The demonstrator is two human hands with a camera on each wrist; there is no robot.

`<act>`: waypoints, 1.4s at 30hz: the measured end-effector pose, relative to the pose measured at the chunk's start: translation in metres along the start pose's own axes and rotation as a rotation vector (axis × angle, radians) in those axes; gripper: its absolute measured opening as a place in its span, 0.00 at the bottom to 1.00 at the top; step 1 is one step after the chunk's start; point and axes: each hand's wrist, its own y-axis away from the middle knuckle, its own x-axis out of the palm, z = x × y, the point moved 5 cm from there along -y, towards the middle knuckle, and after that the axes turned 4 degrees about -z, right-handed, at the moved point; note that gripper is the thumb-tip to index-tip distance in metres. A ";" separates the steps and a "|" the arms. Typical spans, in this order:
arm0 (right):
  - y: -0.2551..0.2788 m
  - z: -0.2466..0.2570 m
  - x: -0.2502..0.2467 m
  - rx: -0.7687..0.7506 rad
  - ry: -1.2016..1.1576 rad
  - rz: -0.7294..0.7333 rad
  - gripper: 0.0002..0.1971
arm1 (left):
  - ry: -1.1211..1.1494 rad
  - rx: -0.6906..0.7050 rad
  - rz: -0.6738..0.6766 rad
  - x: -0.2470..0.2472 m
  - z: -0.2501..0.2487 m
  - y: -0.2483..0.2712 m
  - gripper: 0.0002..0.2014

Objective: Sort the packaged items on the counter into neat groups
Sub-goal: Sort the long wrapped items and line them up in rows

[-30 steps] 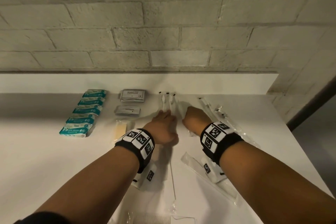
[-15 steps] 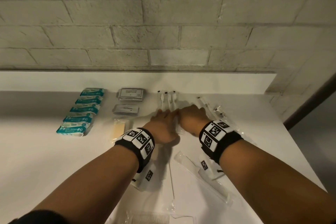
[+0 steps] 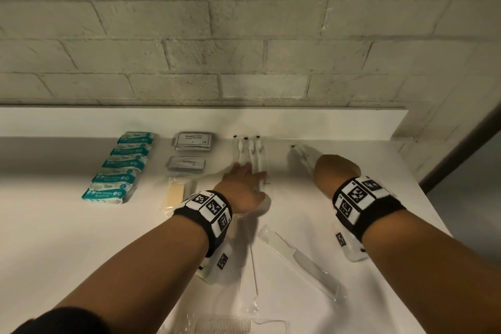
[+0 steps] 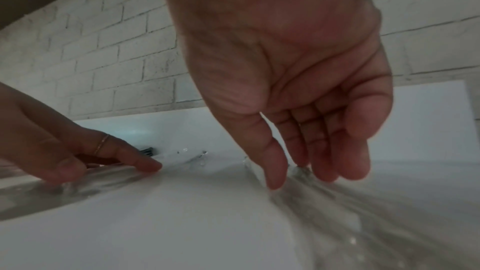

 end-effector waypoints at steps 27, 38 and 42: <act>-0.011 0.059 0.017 -0.365 -0.250 -0.083 0.15 | 0.009 0.084 -0.060 0.003 -0.020 -0.001 0.30; -0.008 -0.048 -0.005 -0.115 0.324 0.156 0.26 | -0.056 0.047 -0.025 0.004 -0.024 0.000 0.29; -0.015 -0.036 0.005 -0.151 0.284 0.152 0.21 | -0.045 0.058 -0.041 0.003 -0.023 0.000 0.28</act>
